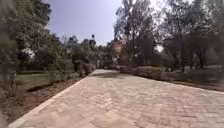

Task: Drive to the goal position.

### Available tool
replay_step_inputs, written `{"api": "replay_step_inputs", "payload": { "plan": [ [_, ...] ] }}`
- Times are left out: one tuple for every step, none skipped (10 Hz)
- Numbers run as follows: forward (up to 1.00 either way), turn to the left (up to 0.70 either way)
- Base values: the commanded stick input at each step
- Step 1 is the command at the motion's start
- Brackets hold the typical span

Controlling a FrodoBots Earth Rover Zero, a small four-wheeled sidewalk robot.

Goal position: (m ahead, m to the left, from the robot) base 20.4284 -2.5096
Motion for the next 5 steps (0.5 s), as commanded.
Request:
{"api": "replay_step_inputs", "payload": {
  "plan": [
    [0.50,0.00],
    [0.50,0.00],
    [0.50,0.00],
    [0.50,0.00],
    [0.50,0.00]
  ]
}}
